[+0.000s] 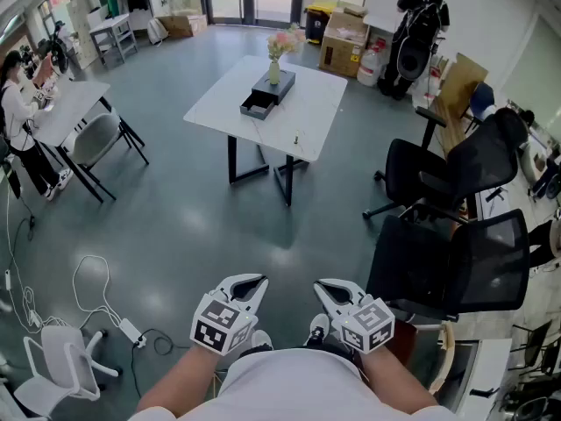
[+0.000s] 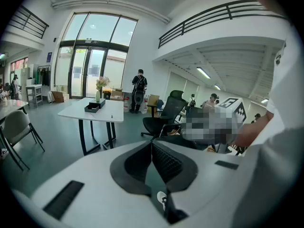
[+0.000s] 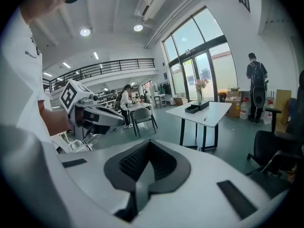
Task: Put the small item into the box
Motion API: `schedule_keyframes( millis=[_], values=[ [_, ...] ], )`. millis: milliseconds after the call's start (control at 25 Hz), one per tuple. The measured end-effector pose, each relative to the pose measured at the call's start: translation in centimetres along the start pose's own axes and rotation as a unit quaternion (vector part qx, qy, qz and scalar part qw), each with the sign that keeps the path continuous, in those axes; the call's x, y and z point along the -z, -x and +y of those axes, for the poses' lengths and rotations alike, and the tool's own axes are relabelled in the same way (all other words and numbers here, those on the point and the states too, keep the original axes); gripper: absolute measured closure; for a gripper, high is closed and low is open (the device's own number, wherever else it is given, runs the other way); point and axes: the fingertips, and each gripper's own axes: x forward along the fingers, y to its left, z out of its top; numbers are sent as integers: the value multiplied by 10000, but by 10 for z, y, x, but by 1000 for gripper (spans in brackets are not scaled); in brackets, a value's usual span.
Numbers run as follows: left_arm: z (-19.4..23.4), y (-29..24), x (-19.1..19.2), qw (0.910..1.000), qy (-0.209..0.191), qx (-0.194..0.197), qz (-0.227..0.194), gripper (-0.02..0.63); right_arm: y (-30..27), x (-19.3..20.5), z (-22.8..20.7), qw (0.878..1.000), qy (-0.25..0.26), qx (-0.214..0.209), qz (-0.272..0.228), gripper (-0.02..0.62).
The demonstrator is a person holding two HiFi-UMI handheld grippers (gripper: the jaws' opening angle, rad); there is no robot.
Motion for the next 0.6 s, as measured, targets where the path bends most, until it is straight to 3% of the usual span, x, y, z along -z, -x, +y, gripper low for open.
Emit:
schedule_keyframes(
  millis=[440, 600],
  values=[
    [2, 10, 6, 9999, 51, 70, -78, 589, 1, 5, 12, 9999, -46, 149, 10, 580],
    [5, 16, 14, 9999, 49, 145, -32, 589, -5, 8, 26, 9992, -405, -48, -9, 580]
  ],
)
